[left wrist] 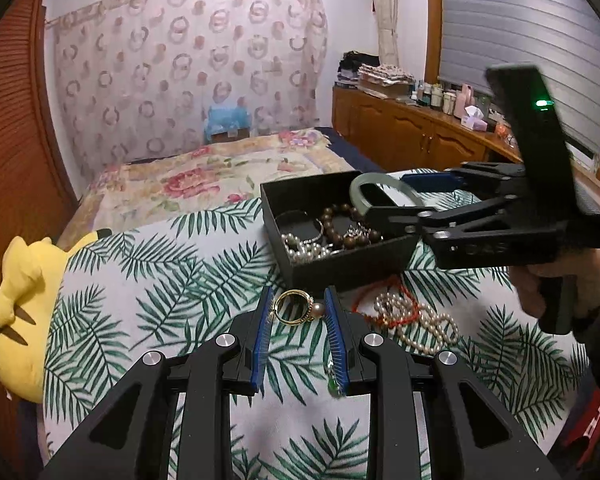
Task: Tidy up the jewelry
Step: 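Carry the gold ring and jade bangle into the black box and open both tools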
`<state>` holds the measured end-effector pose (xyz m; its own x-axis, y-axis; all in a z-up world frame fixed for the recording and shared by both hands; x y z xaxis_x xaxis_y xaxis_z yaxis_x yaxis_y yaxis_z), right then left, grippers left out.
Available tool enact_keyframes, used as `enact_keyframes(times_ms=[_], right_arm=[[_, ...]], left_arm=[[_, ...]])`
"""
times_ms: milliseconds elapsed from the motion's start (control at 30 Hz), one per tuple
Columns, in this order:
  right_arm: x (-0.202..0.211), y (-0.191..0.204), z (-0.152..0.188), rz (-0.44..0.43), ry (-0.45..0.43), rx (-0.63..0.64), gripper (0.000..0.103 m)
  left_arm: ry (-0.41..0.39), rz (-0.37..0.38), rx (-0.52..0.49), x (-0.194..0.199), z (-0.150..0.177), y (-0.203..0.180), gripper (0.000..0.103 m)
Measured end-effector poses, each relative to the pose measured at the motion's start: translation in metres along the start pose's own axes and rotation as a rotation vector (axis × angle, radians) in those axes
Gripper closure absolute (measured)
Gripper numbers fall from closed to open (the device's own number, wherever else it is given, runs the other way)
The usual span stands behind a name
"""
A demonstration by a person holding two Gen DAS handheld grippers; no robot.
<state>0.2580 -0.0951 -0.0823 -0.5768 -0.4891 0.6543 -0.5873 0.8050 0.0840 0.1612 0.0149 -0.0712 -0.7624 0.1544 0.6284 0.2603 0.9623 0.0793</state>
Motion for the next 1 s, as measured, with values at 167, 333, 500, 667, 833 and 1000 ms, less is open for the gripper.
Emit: enact_keyframes(times_ms=[167,333,500,667,833,1000], right_arm=[[-0.022,-0.008,-0.004,-0.023,0.045,-0.058,0.028],[-0.018,-0.014,-0.005,-0.041,0.023,-0.069,0.026],[-0.002,-0.023,0.002,-0.007,-0.001,-0.071,0.026],[0.010,-0.036,0.018,0.026,-0.005,-0.068,0.026],[0.023,-0.052,0.034,0.040,-0.007,-0.095,0.026],[0.030,-0.064,0.042,0.054,-0.006,-0.107,0.026]], left_arm=[[-0.003,0.006,0.008,-0.010,-0.015,0.004,0.079],[-0.012,0.003,0.005,-0.020,-0.031,0.005,0.079],[-0.010,0.003,-0.009,-0.032,-0.046,0.000,0.079],[0.003,0.018,-0.023,-0.054,-0.059,-0.008,0.079],[0.025,0.023,-0.020,-0.082,-0.071,-0.015,0.079],[0.039,0.017,-0.024,-0.098,-0.077,-0.019,0.079]])
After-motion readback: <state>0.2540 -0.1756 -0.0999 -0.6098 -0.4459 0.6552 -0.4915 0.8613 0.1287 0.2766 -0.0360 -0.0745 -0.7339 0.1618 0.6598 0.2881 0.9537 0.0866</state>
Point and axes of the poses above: each gripper's, at about its wrist camera, not at the fingertips, and x roughly against the way its jaws point, y to its left, z to its underside, the point moved 6 cm from there along -x, roughly the way its jaws point, and after that the axes turned 6 degrees about -x, right-handed, at the moved point
